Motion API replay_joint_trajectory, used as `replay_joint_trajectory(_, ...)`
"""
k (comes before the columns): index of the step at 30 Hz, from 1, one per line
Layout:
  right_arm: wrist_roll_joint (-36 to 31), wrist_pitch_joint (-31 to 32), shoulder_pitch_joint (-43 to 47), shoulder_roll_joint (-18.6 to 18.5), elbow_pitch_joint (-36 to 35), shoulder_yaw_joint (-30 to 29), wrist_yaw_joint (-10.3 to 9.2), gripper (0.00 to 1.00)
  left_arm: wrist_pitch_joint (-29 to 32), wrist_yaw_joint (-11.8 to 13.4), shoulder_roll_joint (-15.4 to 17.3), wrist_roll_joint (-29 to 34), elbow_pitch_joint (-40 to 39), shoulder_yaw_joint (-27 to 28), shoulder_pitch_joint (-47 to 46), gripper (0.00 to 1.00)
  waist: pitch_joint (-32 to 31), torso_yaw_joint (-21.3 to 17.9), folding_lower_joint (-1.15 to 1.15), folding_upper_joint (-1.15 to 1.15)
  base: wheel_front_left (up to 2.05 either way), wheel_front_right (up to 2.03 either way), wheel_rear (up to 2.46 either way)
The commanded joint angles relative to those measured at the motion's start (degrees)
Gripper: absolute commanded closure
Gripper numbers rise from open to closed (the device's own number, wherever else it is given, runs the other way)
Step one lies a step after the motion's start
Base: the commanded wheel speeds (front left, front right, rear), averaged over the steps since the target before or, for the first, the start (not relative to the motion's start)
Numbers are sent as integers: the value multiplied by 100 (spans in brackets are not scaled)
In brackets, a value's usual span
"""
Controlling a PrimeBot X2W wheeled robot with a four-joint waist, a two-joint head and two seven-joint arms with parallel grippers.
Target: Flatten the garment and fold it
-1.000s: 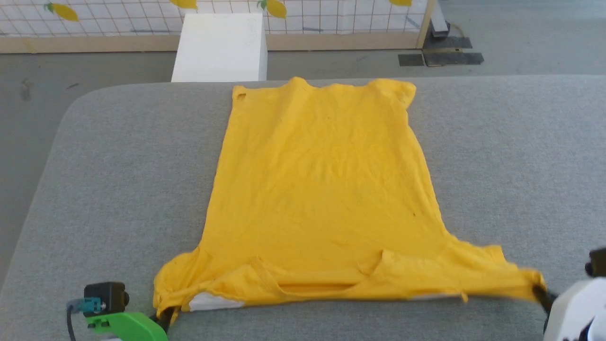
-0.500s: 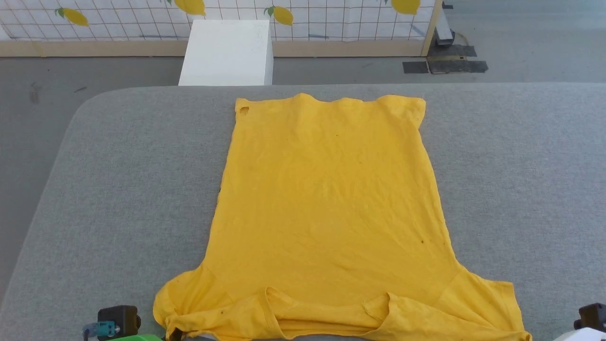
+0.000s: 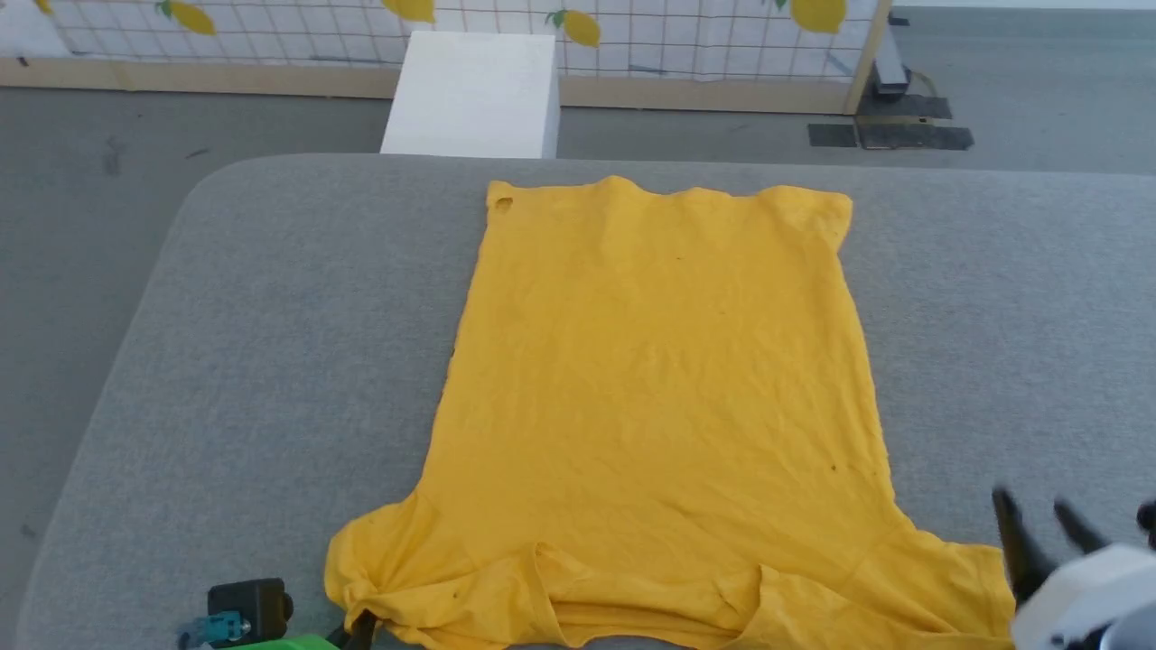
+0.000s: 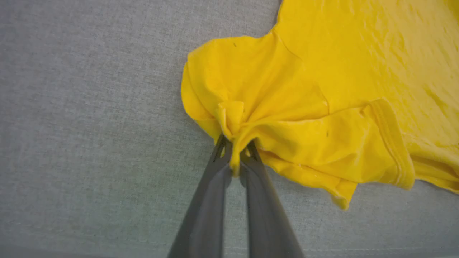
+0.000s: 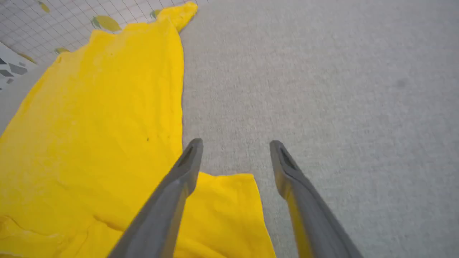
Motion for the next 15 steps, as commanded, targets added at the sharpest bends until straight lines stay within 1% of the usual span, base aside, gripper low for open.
replay_joint_trajectory(1, -61, -243, -277, -42, -34, 42, -8, 0, -29, -12, -36, 84, -41, -9, -52, 100, 53, 126, 1, 0, 0, 0, 0)
replay_joint_trajectory(4, -144, -838, -849, -154, 101, 54, -8, 0, -33, -40, -79, 116, -140, -59, -165, 100, 155, 284, 1, 0, 0, 0, 0)
replay_joint_trajectory(7, -208, -1191, -1538, -277, 404, 54, -8, 0, -18, -74, -97, 170, -220, -115, -309, 100, 299, 443, 1, 0, 0, 0, 0)
replay_joint_trajectory(11, -206, -1324, -2576, -436, 1154, -41, -8, 0, -26, -143, -191, 249, -277, -210, -586, 100, 563, 750, 1, 0, 0, 0, 0)
replay_joint_trajectory(15, -452, -1284, -3602, -741, 2005, -152, -8, 0, -41, -266, -332, 299, -281, -328, -896, 100, 893, 1119, 1, 0, 0, 0, 0)
